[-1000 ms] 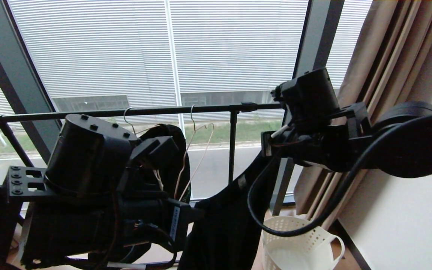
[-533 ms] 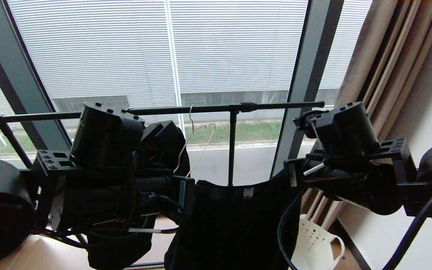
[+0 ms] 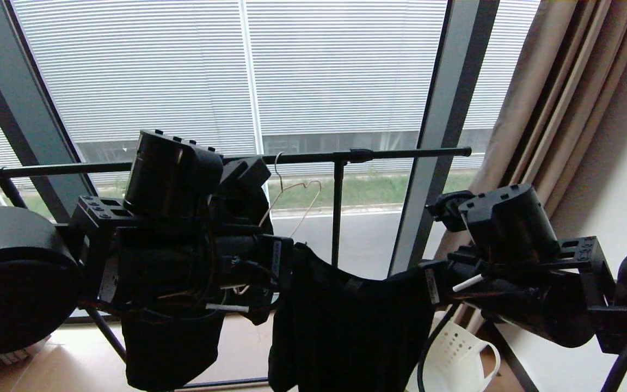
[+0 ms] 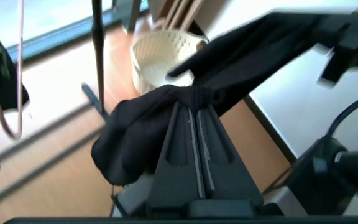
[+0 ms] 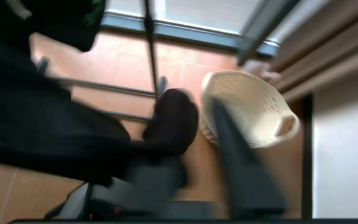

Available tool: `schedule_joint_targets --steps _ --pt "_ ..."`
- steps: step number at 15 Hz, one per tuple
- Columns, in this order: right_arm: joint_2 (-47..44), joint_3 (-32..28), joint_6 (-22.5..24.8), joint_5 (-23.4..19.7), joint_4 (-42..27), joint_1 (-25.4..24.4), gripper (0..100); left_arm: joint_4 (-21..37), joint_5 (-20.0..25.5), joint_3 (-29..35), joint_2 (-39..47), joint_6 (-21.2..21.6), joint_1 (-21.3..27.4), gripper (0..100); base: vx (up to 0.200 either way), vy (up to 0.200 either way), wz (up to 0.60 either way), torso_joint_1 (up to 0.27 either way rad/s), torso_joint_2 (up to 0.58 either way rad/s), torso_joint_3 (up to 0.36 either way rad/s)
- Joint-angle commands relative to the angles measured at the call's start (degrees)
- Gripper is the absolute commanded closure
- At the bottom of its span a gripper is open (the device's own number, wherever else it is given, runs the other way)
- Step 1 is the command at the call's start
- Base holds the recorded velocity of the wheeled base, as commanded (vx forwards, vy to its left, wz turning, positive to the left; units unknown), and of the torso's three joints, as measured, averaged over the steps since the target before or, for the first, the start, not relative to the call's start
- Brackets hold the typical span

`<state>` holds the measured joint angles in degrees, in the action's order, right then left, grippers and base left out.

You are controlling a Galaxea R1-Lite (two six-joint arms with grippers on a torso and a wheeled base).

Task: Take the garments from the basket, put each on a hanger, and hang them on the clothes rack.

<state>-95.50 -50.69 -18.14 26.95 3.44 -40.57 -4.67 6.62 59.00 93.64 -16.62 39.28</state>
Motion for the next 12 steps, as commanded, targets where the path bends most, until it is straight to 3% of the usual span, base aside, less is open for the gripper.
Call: schedule_joint_targets --steps 1,4,6,7,8,9,12 --pt "0.75 4.9 2.85 -3.22 3.95 0.05 0 -0.08 -0.03 3.14 0.49 0.0 0.27 100 0.0 0.0 0.0 0.0 0.0 0.0" --pt "1.81 13.69 12.34 -10.52 13.96 0.32 0 0.19 -0.2 6.3 1.02 0.09 0.27 100 0.0 0.0 0.0 0.0 0.0 0.0" --pt "1.37 20.19 19.11 -16.85 24.78 1.2 0 0.19 -0.47 7.62 1.46 1.41 0.27 100 0.0 0.0 0.0 0.0 0.0 0.0" --pt "1.63 23.18 22.8 -20.36 30.4 2.34 0 0.19 -2.75 8.32 1.99 2.73 0.27 100 0.0 0.0 0.0 0.0 0.0 0.0" --pt "1.81 24.5 23.85 -22.3 33.12 3.04 0 0.19 -3.89 8.5 2.43 2.99 0.27 100 0.0 0.0 0.0 0.0 0.0 0.0" --pt "2.16 27.4 25.61 -26.95 38.75 5.06 0 0.19 -5.83 8.32 3.22 4.05 0.1 100 0.0 0.0 0.0 0.0 0.0 0.0" --pt "2.95 30.56 28.07 -33.46 44.02 7.44 0 0.1 -7.32 8.41 4.89 5.28 -0.87 100 0.0 0.0 0.0 0.0 0.0 0.0"
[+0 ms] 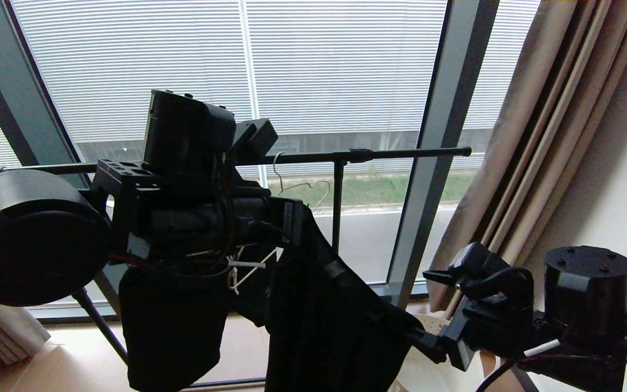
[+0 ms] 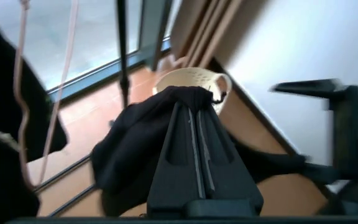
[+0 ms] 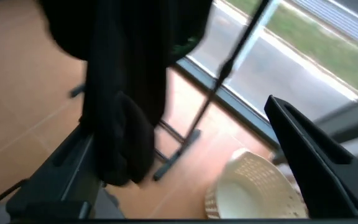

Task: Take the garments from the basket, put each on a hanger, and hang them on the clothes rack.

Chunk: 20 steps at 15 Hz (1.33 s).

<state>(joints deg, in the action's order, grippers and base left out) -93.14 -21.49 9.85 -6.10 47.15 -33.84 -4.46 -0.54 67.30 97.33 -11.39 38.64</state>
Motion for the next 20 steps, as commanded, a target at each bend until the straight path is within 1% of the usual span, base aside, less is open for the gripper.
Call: schedule_joint_targets --steps 1,3,4,7,9,10,11,12,13,14,15,17,18,19,20 --pt "1.38 1.98 0.08 -2.43 0.84 0.71 0 -0.28 -1.13 0.28 1.99 0.84 -0.15 100 0.0 0.0 0.0 0.0 0.0 0.0" --pt "3.14 2.6 -0.01 -7.0 1.19 1.32 0 -0.37 -4.21 1.07 3.31 1.72 -0.06 100 0.0 0.0 0.0 0.0 0.0 0.0" --pt "3.49 2.6 -0.18 -8.41 1.19 1.41 0 -0.37 -4.3 1.25 3.31 1.72 -0.06 100 0.0 0.0 0.0 0.0 0.0 0.0" --pt "3.58 1.63 -0.89 -8.58 1.27 2.55 0 -0.37 -4.3 0.72 3.31 1.98 -0.06 100 0.0 0.0 0.0 0.0 0.0 0.0" --pt "4.28 0.75 -4.58 -8.67 1.27 2.64 0 -0.37 -4.3 0.55 3.13 1.98 -0.06 100 0.0 0.0 0.0 0.0 0.0 0.0" --pt "4.89 0.22 -5.19 -8.76 1.19 2.64 0 -0.37 -4.3 0.55 3.13 1.98 -0.06 100 0.0 0.0 0.0 0.0 0.0 0.0" --pt "5.33 0.13 -5.1 -10.43 1.1 2.64 0 -0.46 -4.39 0.64 3.13 1.81 -0.15 100 0.0 0.0 0.0 0.0 0.0 0.0" --pt "6.12 0.4 -5.1 -13.94 0.92 2.73 0 -0.55 -4.39 0.64 3.22 1.72 -0.41 100 0.0 0.0 0.0 0.0 0.0 0.0" --pt "6.3 0.57 -5.1 -16.4 1.1 3.52 0 -0.64 -4.39 0.55 3.13 1.72 -0.76 100 0.0 0.0 0.0 0.0 0.0 0.0" --pt "6.48 0.57 -5.28 -18.87 0.84 5.28 0 -0.64 -4.39 0.46 3.13 1.72 -0.85 100 0.0 0.0 0.0 0.0 0.0 0.0" --pt "6.21 0.84 -5.81 -24.05 0.66 9.5 0 -0.72 -4.39 0.37 3.13 1.63 -0.85 100 0.0 0.0 0.0 0.0 0.0 0.0" --pt "6.56 1.72 -6.95 -25.9 1.01 9.76 0 -0.81 -4.39 0.46 3.22 1.72 -0.76 100 0.0 0.0 0.0 0.0 0.0 0.0" --pt "7.35 2.6 -6.25 -27.57 1.1 11.17 0 -1.51 -4.47 0.81 3.48 1.63 -0.85 100 0.0 0.0 0.0 0.0 0.0 0.0" --pt "7.35 2.6 -5.81 -27.83 1.01 12.13 0 -2.83 -4.39 0.28 3.39 1.72 -0.76 100 0.0 0.0 0.0 0.0 0.0 0.0" --pt "6.92 2.07 -5.72 -27.48 0.92 12.04 0 -3.01 -4.3 -0.24 3.13 1.81 -0.5 100 0.0 0.0 0.0 0.0 0.0 0.0"
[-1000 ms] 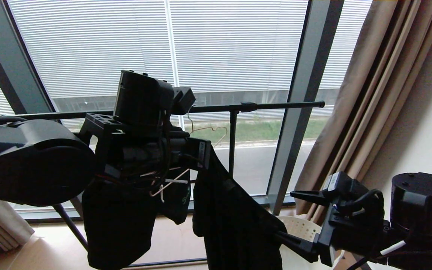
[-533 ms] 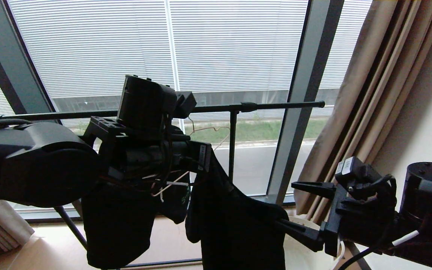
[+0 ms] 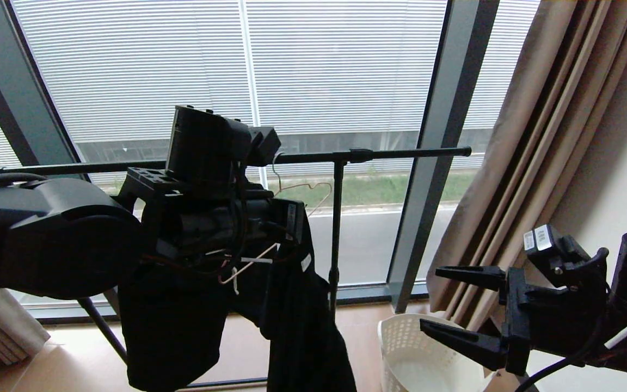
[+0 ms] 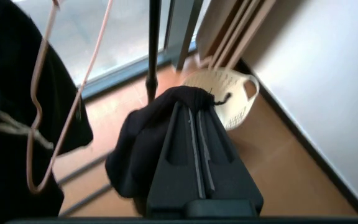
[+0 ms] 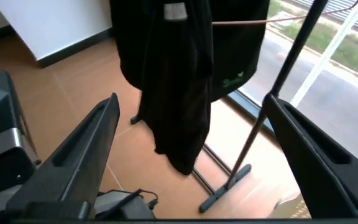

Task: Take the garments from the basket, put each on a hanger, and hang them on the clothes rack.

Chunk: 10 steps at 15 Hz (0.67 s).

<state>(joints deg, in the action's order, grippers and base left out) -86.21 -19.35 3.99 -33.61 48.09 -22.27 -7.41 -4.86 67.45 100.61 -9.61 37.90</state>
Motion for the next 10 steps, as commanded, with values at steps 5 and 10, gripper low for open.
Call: schedule_joint_targets --steps 5,10 --pt "-11.26 -12.82 3.04 20.34 -0.72 -14.91 0 -0.15 0.38 -2.59 -2.08 0.2 0.95 100 0.0 0.0 0.0 0.0 0.0 0.0" --pt "-20.22 -21.0 10.16 22.97 -2.65 -14.91 0 -0.15 0.73 -3.91 -3.58 2.22 0.95 100 0.0 0.0 0.0 0.0 0.0 0.0"
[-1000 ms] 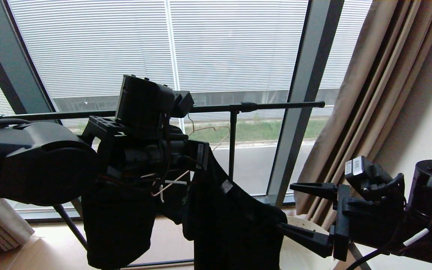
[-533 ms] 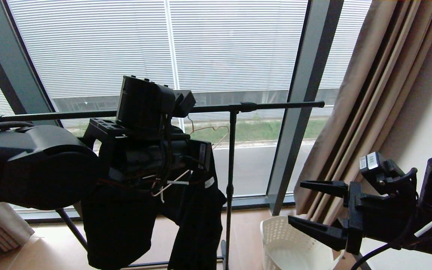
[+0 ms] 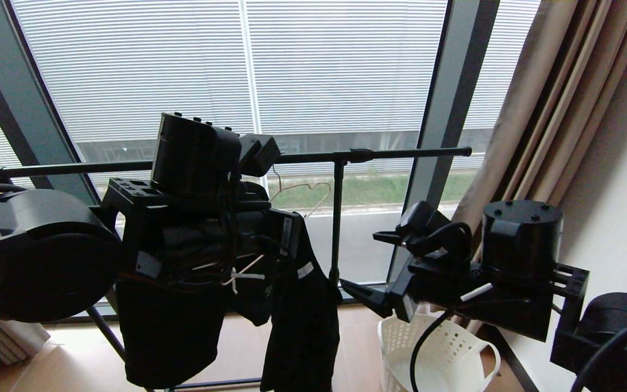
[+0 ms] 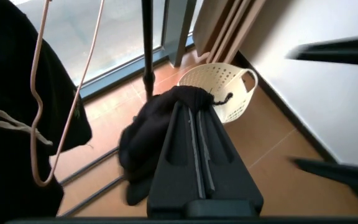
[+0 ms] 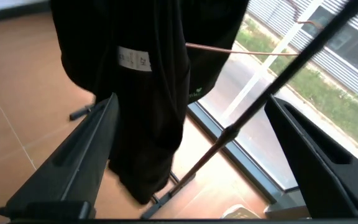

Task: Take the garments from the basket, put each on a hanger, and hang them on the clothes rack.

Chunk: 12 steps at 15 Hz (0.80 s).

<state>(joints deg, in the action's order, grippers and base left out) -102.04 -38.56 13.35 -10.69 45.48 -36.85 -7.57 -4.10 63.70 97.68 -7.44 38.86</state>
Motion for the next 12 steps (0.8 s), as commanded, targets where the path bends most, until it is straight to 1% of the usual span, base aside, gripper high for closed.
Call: schedule_joint_targets --steps 1,3,5,6,10,12 --pt "-5.72 -2.4 1.5 0.06 -0.04 -0.33 0 -0.08 -0.03 -0.15 -0.65 0.05 -0.02 100 0.0 0.0 0.0 0.0 0.0 0.0" --pt "-8.0 -3.63 1.86 0.06 -0.04 -0.06 0 -0.16 0.05 -0.15 -0.56 0.84 0.16 100 0.0 0.0 0.0 0.0 0.0 0.0" --pt "-9.76 -4.51 2.82 0.06 0.13 -0.06 0 -1.22 1.37 -0.41 -0.65 0.93 0.16 100 0.0 0.0 0.0 0.0 0.0 0.0" --pt "-11.08 -5.03 3.26 -0.03 0.48 -0.06 0 -1.22 2.25 -0.77 -0.74 1.99 0.16 100 0.0 0.0 0.0 0.0 0.0 0.0" --pt "-12.93 -6.0 3.26 -0.47 0.75 -0.06 0 -1.31 2.51 -1.21 -0.92 3.04 -0.02 100 0.0 0.0 0.0 0.0 0.0 0.0" --pt "-14.86 -8.02 3.17 -0.56 0.84 0.03 0 -1.31 2.6 -1.65 -0.92 4.89 -0.19 100 0.0 0.0 0.0 0.0 0.0 0.0"
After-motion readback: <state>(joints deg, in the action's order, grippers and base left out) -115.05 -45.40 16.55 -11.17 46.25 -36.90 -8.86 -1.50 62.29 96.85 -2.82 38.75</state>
